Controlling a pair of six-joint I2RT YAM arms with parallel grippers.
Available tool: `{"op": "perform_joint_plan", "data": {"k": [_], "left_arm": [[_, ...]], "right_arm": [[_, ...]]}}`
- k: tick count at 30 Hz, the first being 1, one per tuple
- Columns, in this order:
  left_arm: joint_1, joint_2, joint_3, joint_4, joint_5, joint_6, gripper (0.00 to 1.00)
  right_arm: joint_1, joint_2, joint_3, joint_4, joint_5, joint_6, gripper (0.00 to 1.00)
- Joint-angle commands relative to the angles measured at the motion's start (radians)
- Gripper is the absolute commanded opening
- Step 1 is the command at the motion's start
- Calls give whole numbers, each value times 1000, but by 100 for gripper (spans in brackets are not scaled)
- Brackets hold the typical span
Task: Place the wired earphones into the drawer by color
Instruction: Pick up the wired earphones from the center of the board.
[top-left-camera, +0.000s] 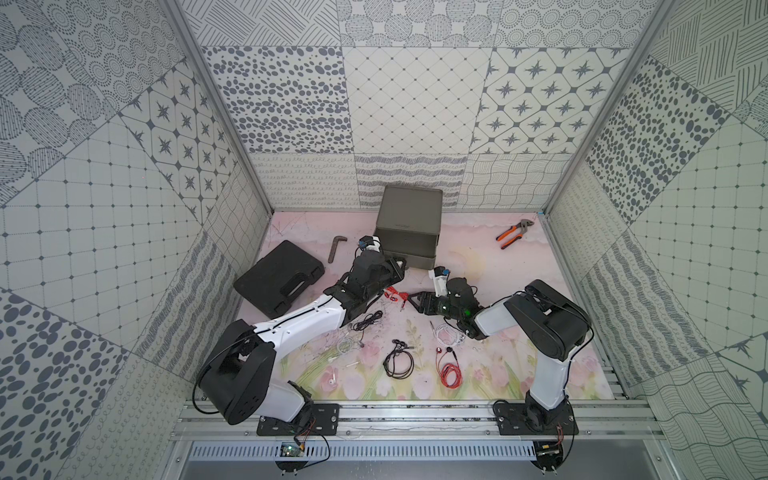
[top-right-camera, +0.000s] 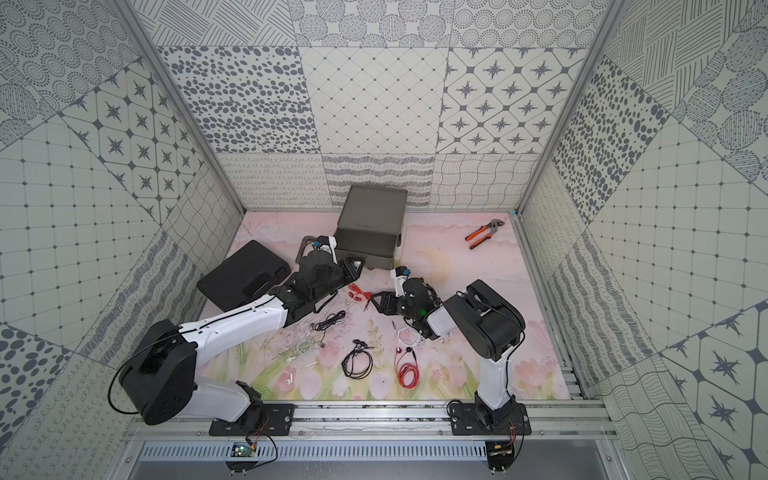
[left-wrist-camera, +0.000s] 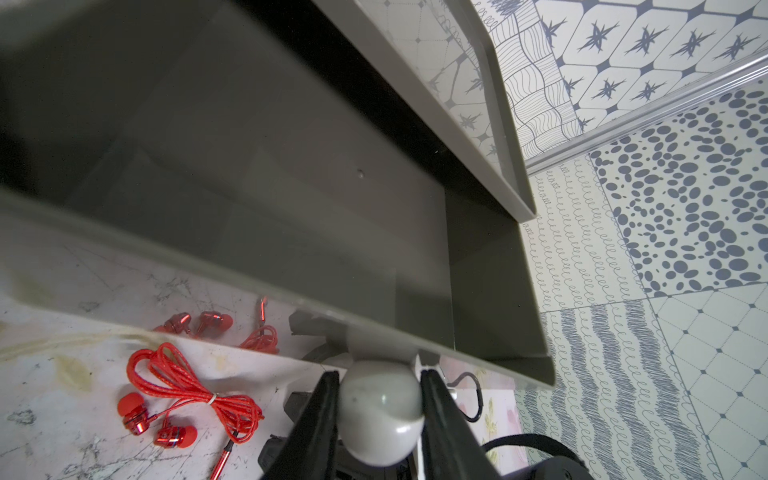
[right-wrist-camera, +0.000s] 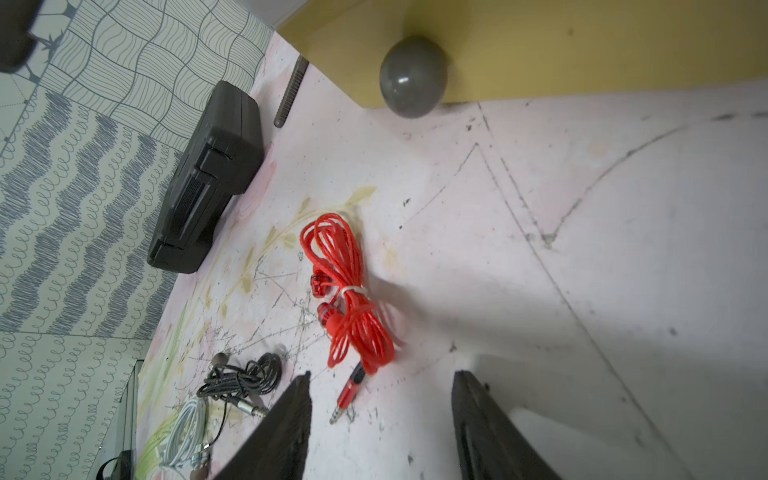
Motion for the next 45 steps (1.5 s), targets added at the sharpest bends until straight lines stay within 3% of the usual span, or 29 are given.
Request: {"op": "perform_joint_plan", "data": {"k": [1, 8, 18, 30, 37, 45], "left_arm": [[-1, -4, 15, 43, 2, 10, 25], [-2, -8, 14, 38, -2, 15, 25], [-2, -3, 12, 40, -1, 9, 25], [-1, -2, 12, 40, -1, 6, 24], [-2, -16, 9, 27, 0, 12, 23], [-2, -27, 2, 22, 11, 9, 23]], "right_arm": [[11, 36, 30, 70, 28, 33, 56], [22, 81, 64, 89, 29, 63, 44], [35, 107, 91, 74, 40, 73, 37], [35, 82, 72, 73, 36, 84, 8], [34, -16, 11, 46, 50, 99, 1], [32, -252, -75, -177, 139, 57, 0]]}}
